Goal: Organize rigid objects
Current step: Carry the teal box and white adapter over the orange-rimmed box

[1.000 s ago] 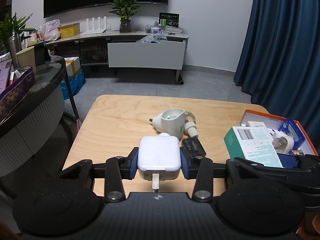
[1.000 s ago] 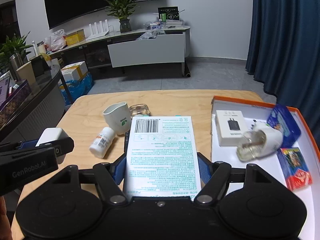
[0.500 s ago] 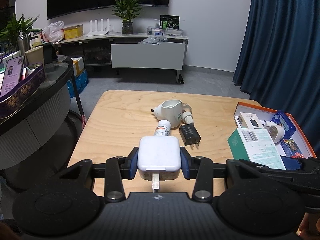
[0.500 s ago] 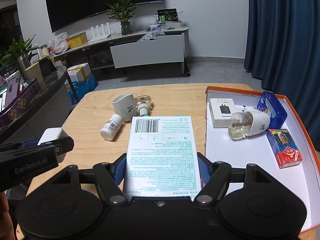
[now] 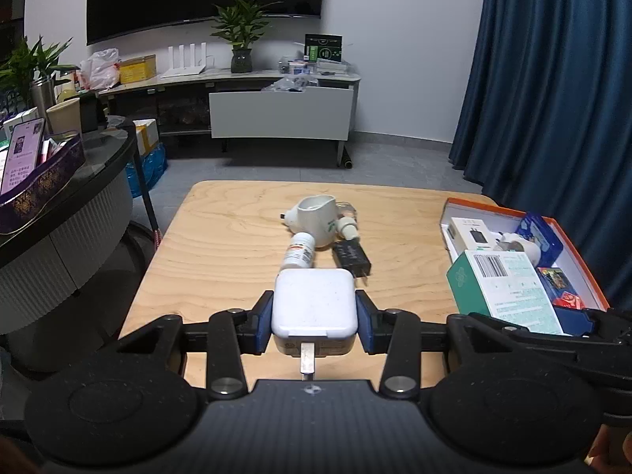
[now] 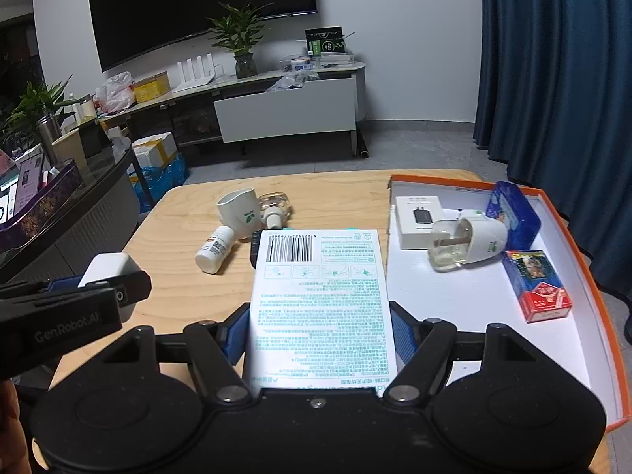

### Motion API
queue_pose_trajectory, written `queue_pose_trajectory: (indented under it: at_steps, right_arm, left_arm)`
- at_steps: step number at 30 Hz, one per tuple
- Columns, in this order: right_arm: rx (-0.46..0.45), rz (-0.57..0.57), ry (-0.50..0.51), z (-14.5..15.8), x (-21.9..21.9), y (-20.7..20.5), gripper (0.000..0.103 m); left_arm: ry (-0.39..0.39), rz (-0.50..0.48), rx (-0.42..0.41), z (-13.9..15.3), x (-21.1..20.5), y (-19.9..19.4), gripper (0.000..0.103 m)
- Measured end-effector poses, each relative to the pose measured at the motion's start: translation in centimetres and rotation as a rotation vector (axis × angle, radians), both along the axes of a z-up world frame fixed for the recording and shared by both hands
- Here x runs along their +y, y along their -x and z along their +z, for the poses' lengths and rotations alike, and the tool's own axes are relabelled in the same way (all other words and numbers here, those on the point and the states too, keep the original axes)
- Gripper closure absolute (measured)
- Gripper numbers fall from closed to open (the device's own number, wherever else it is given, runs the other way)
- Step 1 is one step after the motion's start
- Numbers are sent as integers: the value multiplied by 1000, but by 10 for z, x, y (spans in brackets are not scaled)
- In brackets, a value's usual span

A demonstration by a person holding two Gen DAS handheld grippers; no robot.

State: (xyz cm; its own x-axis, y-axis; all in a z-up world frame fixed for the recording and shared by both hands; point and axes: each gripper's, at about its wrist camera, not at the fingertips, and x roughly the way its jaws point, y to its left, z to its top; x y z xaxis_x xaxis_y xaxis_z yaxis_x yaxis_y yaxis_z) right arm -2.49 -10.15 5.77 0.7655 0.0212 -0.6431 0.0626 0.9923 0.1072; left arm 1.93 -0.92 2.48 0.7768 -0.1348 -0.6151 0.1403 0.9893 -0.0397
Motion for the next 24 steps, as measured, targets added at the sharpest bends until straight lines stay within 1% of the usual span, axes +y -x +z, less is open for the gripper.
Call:
queue_pose_trajectory:
  at_steps: [15,24]
  right_arm:
    - [-24,-56,-5,7,-26,24,19]
    - [-35,-84,-7,11,-39,35,19]
  left_arm:
    - [3,-65,-16,4,-28,18,61]
    - [5,-97,-19,6,-44,23,61]
